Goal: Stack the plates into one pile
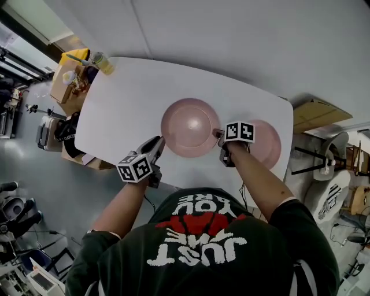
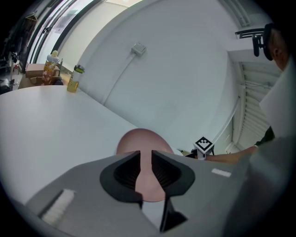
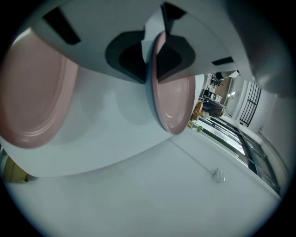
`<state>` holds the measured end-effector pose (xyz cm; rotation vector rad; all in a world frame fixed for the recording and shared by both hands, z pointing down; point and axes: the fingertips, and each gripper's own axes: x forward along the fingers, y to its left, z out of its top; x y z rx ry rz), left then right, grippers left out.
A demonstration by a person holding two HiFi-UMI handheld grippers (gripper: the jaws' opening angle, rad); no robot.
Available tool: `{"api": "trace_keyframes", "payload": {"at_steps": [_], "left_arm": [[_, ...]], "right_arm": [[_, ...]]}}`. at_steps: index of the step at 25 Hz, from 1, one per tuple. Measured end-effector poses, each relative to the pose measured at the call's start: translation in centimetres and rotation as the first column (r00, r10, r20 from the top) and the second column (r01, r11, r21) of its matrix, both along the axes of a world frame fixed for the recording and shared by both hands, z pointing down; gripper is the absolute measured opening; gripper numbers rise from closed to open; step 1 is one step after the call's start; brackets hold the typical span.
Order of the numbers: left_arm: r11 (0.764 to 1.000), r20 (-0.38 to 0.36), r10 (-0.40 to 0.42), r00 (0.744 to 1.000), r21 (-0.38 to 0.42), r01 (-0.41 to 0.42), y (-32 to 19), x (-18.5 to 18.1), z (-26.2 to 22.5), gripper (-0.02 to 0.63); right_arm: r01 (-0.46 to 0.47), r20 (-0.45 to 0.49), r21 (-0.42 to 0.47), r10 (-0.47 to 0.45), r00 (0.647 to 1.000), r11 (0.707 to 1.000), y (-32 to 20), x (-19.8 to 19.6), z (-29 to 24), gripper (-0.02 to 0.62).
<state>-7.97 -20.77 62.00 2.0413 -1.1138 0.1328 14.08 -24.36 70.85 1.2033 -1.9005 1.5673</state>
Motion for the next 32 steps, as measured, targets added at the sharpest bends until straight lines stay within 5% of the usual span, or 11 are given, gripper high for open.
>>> {"api": "trace_keyframes", "payload": {"at_steps": [5, 14, 25, 29, 32], "left_arm": [[0.995, -0.016, 0.064, 0.998, 0.074, -0.063, 1.4, 4.1, -2.7, 0.081], [0.963, -0.047, 0.219, 0.975, 0.17, -0.208, 4.4, 17.2, -6.0, 0.07], [0.962, -0.041, 0.215, 0.976, 0.179, -0.204, 8.5, 24.1, -7.3, 0.015], [0.966, -0.034, 0.19, 0.981, 0.182, -0.181, 9.4, 24.2, -7.5, 0.014], [0.971, -0.032, 0.174, 0.984, 0.175, -0.166, 9.7, 23.9, -7.4, 0.014]], "right_arm": [[-0.045, 0.029, 0.053, 0.043, 0.999, 0.998, 0.1, 5.5, -3.9, 0.044], [-0.132, 0.003, 0.041, 0.132, 0.991, 0.99, 5.0, 21.3, -6.7, 0.044], [-0.163, -0.005, -0.09, 0.163, 0.987, 0.983, 10.2, 31.1, -1.7, 0.044], [-0.102, -0.031, -0.072, 0.1, 0.995, 0.992, 10.4, 31.9, 0.1, 0.046], [0.065, -0.156, 0.03, -0.06, 0.986, 0.997, 9.7, 31.0, -0.3, 0.097]]}}
